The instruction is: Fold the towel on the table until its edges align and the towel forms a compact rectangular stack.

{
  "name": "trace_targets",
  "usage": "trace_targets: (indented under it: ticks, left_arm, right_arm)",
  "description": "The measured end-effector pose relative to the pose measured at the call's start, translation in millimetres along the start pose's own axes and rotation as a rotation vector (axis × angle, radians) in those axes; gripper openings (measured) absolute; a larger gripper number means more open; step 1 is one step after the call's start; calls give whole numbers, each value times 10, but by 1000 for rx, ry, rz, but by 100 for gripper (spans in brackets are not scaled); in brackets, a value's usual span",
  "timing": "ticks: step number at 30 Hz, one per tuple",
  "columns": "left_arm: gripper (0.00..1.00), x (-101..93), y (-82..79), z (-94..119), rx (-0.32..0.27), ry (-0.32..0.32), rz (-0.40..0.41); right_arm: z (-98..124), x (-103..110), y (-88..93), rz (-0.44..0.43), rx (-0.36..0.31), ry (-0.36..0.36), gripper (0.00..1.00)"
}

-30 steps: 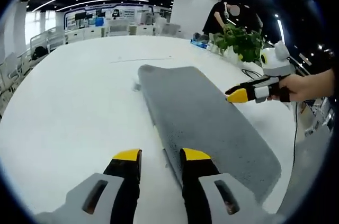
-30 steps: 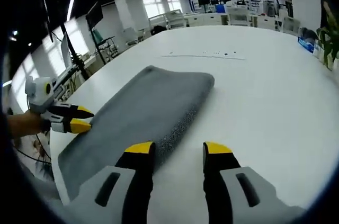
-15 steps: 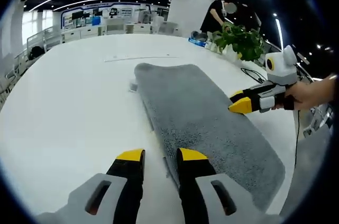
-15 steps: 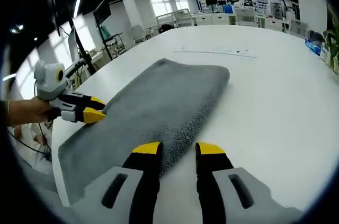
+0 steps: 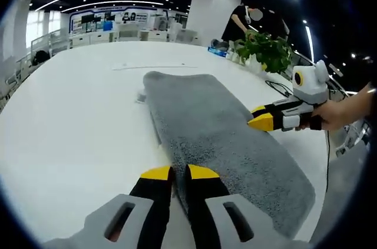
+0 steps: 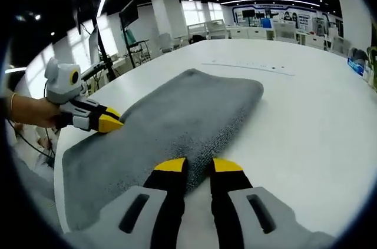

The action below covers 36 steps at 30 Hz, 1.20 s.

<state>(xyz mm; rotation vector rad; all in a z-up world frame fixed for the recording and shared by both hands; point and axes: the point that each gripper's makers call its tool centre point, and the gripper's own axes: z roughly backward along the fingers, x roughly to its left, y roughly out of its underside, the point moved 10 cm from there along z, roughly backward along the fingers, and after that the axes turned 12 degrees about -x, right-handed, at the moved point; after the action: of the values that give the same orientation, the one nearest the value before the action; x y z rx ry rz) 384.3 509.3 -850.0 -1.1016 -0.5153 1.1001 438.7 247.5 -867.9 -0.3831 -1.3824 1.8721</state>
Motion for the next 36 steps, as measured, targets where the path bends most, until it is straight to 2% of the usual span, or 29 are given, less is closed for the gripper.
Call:
trace_targets:
  ticks: [5,10,18,27,32,34,35,36]
  left_arm:
    - [8,-137,-13,-46,15,2,-72]
    - [8,-257,-28,-114,26,32,-72]
    - [8,-597,-17,-261,32,80,-85]
    - [8,-937,36,-328,29,134,-78]
    - [8,-973,39,-357,21,138,-90]
    - [8,-949,51,-356,11,151,-47]
    - [8,-922,60,-353,6,160,4]
    - [8,-901,62,-351,5,166,11]
  right_arm:
    - [52,-42,5,-15,8,3,10]
    - [207,-134,53,-18,5,28,10]
    - [584,-337,109,-19,1,65,10]
    - [873,-491,152,-17,9,114,10]
    - [922,-498,177,-27,-5,135,10]
    - [921,-491,176,-35,-5,143,10]
    - [909,-478,164,-28,3,145,10]
    - [902,-474,150,-29,14,152,10]
